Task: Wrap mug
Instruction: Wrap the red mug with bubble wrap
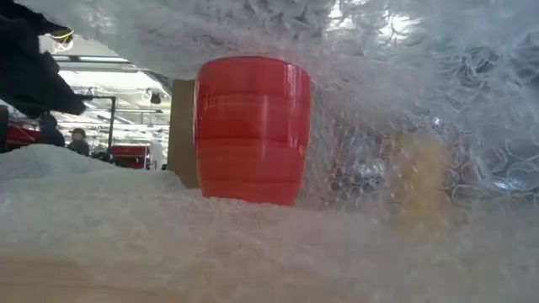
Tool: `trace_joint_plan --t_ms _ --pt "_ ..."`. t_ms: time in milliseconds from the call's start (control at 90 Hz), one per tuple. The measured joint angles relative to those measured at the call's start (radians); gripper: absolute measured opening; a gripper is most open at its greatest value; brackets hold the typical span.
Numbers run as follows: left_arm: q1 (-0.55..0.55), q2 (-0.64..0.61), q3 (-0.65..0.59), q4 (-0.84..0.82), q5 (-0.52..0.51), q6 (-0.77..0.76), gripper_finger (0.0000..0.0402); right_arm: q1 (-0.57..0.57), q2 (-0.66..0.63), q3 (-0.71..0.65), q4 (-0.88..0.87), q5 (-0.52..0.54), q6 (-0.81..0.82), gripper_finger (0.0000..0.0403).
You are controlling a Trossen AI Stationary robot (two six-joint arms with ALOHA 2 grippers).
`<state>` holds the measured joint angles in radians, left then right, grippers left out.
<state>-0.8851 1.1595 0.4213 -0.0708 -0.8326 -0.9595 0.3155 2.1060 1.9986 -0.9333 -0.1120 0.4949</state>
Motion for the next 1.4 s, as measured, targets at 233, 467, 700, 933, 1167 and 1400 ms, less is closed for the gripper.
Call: trace_joint_plan --t_ms 233,467,700,933,1167,1400 --pt "-0.071 0.0 0.0 0.01 -0.009 -0.07 0.0 -0.001 0.095 0.096 -0.117 0.016 0.052 0.0" --pt "-0.135 0.0 0.0 0.103 -0.042 -0.081 0.0 -0.01 0.178 0.096 -0.125 0.015 0.062 0.0" --pt "-0.144 0.034 0.0 0.307 -0.044 0.0 0.0 -0.023 0.263 0.099 -0.135 -0.031 0.067 0.0" --pt "-0.138 0.191 0.0 0.49 -0.039 -0.004 0.0 -0.021 0.259 0.122 -0.109 -0.001 0.084 0.0" --pt "-0.084 0.364 0.107 0.615 -0.038 0.13 0.0 -0.03 0.259 0.168 -0.06 0.019 0.077 0.0" --pt "0.001 0.452 0.223 0.613 -0.041 0.29 0.0 -0.035 0.26 0.168 -0.061 0.024 0.077 0.0"
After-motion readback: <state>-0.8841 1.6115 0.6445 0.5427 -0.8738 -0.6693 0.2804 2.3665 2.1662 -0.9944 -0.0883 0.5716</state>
